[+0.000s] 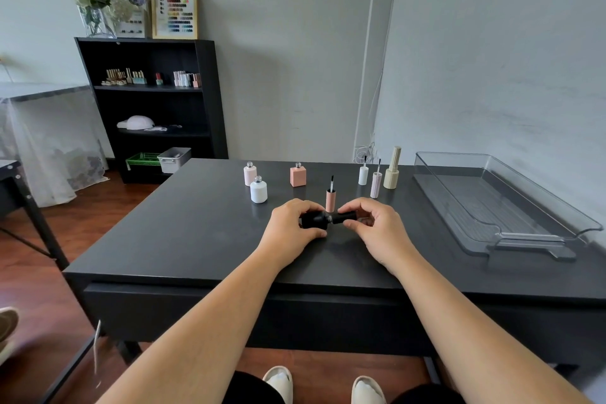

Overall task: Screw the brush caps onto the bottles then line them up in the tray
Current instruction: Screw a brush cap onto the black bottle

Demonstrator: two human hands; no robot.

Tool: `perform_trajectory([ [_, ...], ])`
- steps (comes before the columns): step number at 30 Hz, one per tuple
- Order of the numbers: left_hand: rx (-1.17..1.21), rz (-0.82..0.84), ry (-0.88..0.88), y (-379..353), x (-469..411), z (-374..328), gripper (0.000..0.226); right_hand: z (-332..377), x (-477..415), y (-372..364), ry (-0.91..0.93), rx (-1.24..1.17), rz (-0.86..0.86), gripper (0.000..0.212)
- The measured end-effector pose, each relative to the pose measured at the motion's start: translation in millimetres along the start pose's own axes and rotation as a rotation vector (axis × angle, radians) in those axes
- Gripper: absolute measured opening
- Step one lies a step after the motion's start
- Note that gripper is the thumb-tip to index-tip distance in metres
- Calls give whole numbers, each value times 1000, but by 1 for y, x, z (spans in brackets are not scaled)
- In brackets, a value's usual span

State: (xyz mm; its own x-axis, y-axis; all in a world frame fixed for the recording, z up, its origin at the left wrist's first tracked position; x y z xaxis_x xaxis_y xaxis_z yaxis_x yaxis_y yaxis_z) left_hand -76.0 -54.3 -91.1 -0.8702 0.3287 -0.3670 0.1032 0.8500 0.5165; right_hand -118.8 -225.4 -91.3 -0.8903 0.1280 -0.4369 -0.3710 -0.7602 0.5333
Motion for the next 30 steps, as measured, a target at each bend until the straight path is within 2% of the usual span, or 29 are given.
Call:
perform_trajectory([
  [5,3,3,8,0,0,1,36,0,0,1,5,-21,-10,37],
  [10,0,7,6,0,-1,2,38,-1,-1,-1,-27,38,-32,11],
  [13,3,8,9,-1,-1,2,39,-3,-2,-5,-58,132,-30,35],
  [14,15,-1,13,0,-1,2,38,-3,-2,-5,-61,142,-20,31],
  [16,28,-13,19,0,-1,2,37,-3,-2,-6,-57,110,2,8],
  [20,36,-9,26,0,-1,3,37,-6,-2,-4,-36,107,-4,4],
  [21,36,-7,26,0,-1,3,37,-5,-2,-4,-55,124,-1,8],
  [24,37,-6,23,0,-1,3,37,-6,-4,-5,-115,189,-12,41],
  [25,39,-9,22,0,0,3,37,-5,-4,-4,-125,186,-22,45],
  [26,41,-11,21,0,0,3,37,-6,-4,-4,-132,162,-22,41],
  [29,45,-15,23,0,-1,3,37,-4,-3,-6,-98,92,42,6],
  [30,47,-17,26,0,-1,3,37,-5,-3,-6,-71,88,54,4],
])
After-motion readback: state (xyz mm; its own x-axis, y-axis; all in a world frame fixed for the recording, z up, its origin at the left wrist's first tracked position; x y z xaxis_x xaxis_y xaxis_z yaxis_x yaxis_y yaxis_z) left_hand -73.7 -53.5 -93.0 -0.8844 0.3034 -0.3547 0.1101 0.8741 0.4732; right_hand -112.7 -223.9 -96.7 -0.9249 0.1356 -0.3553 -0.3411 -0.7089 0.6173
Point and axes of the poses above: each hand's wrist, its own x-axis away from the middle knuckle, its own y-axis out of the back of the hand, z = x × y, the point moved 3 cm from there along -x, towards the middle knuckle, and after that the axes turned 7 degrees about x, right-handed, at the moved point
